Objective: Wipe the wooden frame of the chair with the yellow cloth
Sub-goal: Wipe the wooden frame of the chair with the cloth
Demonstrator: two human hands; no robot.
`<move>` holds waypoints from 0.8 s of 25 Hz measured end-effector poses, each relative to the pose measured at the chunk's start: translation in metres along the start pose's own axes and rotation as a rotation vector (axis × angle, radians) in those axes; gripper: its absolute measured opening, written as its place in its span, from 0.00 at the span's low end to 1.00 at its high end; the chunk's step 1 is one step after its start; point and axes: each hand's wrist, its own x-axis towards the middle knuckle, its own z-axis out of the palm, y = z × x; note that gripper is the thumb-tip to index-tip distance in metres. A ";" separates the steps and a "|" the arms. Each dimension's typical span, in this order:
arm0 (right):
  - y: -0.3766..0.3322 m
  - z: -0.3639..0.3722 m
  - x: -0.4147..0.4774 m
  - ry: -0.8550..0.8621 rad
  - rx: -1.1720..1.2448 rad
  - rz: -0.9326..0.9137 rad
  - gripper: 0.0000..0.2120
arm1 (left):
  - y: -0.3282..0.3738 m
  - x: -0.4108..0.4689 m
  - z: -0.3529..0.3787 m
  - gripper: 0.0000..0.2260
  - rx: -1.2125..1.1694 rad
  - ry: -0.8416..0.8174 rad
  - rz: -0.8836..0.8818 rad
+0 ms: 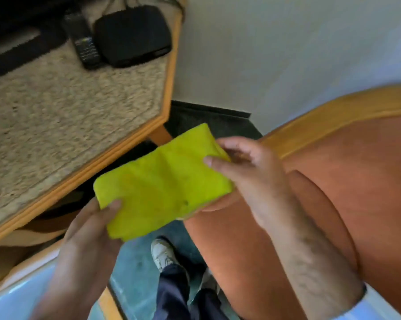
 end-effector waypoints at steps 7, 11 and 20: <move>-0.002 -0.124 0.052 0.381 -0.450 -0.302 0.15 | -0.041 0.072 0.137 0.12 0.391 -0.149 -0.028; 0.027 -0.129 0.073 0.316 -0.699 -0.293 0.15 | -0.069 0.095 0.136 0.15 0.642 0.006 -0.056; 0.070 -0.139 0.073 0.395 -1.157 -0.585 0.21 | -0.083 0.106 0.133 0.31 1.556 -0.076 0.496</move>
